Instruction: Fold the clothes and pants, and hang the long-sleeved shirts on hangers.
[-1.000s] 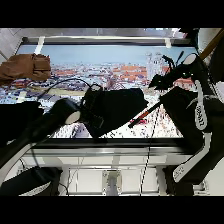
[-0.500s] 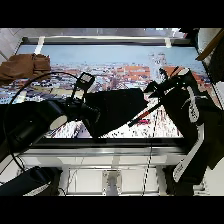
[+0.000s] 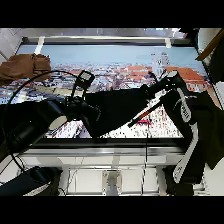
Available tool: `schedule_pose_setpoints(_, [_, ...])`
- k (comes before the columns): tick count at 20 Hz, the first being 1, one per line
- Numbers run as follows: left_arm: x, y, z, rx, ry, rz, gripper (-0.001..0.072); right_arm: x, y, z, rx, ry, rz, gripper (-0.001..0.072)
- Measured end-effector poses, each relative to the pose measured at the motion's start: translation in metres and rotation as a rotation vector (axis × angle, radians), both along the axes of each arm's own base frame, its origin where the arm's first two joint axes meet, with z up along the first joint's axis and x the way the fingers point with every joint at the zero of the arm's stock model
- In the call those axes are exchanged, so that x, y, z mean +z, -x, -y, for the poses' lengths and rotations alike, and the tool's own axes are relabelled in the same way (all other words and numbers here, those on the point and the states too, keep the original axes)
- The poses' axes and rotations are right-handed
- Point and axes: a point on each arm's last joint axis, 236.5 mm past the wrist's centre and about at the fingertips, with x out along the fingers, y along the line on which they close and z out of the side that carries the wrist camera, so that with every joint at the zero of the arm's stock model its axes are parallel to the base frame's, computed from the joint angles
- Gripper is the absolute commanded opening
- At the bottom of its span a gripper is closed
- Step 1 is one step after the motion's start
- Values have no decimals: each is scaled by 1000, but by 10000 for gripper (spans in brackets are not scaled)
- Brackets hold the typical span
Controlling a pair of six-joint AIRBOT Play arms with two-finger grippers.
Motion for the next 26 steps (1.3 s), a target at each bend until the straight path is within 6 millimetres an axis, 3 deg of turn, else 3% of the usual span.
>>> schedule_pose_setpoints(1, [0, 0, 0, 0, 1, 1, 609, -3, 3, -6, 20, 11, -1, 27])
schedule_pose_setpoints(5, [1, 0, 0, 0, 2, 2, 609, 17, 7, -21, 77, -4, 17, 18])
schedule_pose_setpoints(8, [3, 0, 0, 10, 16, 4, 609, 63, -9, -9, 62, -4, 99, 18])
schedule_pose_setpoints(11, [13, 1, 1, 22, 49, 20, 609, 129, -31, 29, -33, 18, 228, 18])
schedule_pose_setpoints(13, [22, 1, 0, 26, 74, 38, 609, 175, -39, 72, -134, 57, 318, 18])
schedule_pose_setpoints(15, [31, 3, -1, 27, 96, 58, 608, 220, -33, 126, -250, 125, 390, 18])
schedule_pose_setpoints(17, [38, 4, -2, 28, 112, 72, 608, 254, -14, 182, -361, 215, 429, 18])
schedule_pose_setpoints(20, [45, 5, -3, 28, 128, 86, 608, 296, 36, 267, -543, 372, 451, 18])
schedule_pose_setpoints(23, [49, 6, -4, 29, 136, 93, 608, 308, 111, 342, -712, 552, 360, 18])
schedule_pose_setpoints(26, [50, 7, -4, 29, 142, 93, 608, 304, 189, 396, -889, 666, 225, 18])
